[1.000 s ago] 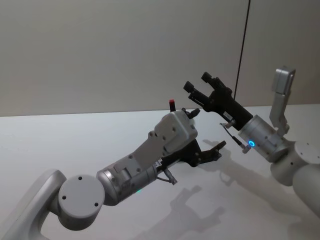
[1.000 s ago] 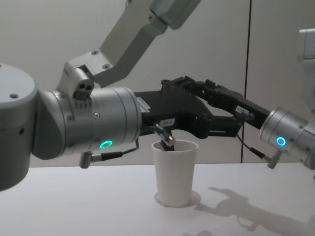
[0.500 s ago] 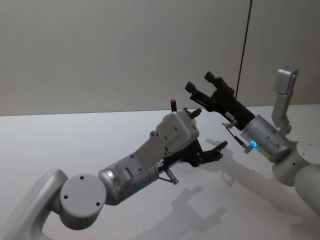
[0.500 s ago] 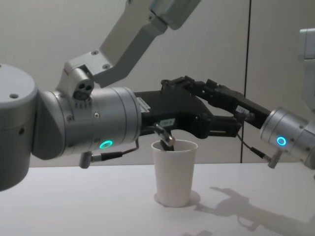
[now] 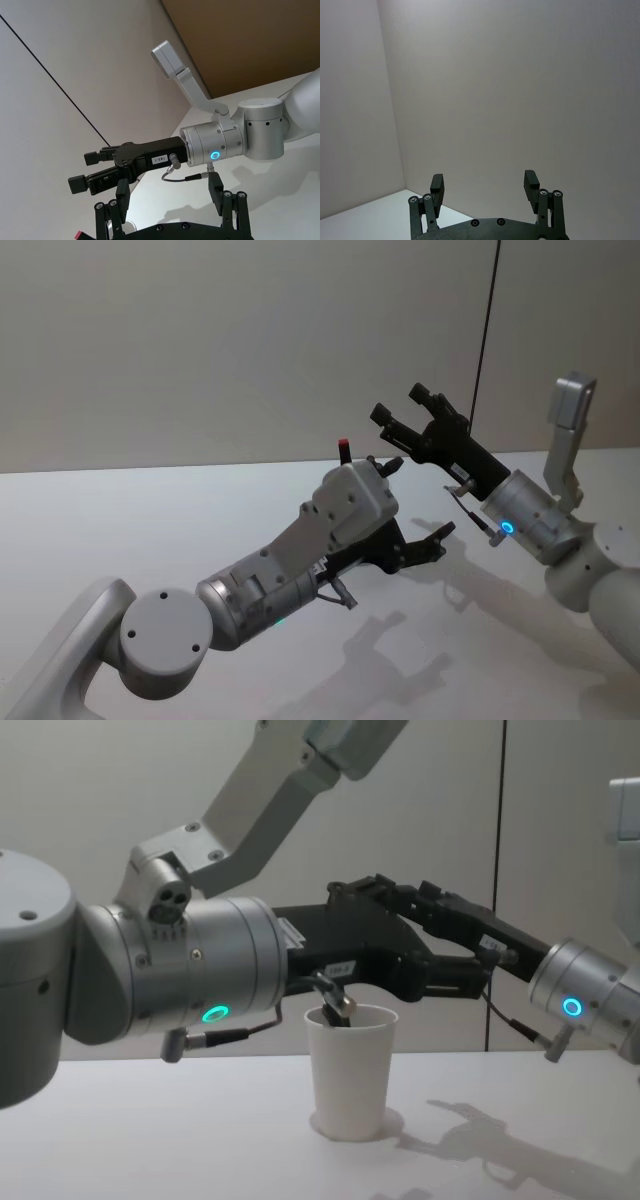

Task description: Place the pen into the pen holder.

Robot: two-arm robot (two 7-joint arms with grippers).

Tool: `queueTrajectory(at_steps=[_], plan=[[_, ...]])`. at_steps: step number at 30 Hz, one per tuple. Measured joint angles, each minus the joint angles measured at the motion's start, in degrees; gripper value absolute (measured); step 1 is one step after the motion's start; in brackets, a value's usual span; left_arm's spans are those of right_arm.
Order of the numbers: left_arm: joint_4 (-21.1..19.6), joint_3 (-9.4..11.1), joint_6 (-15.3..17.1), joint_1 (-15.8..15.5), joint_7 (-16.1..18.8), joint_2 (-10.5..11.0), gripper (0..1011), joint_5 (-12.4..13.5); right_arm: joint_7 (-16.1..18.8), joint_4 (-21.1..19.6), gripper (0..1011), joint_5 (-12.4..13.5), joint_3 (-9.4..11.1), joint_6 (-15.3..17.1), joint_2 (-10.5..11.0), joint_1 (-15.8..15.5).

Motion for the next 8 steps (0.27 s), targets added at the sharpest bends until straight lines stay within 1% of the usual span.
queueTrajectory(at_steps=[8], plan=[[0.00, 0.00, 0.00, 0.00, 0.00, 0.00, 1000, 0.00, 0.01, 0.06, 1001, -0.06, 0.05, -0.05, 0.00, 0.03]])
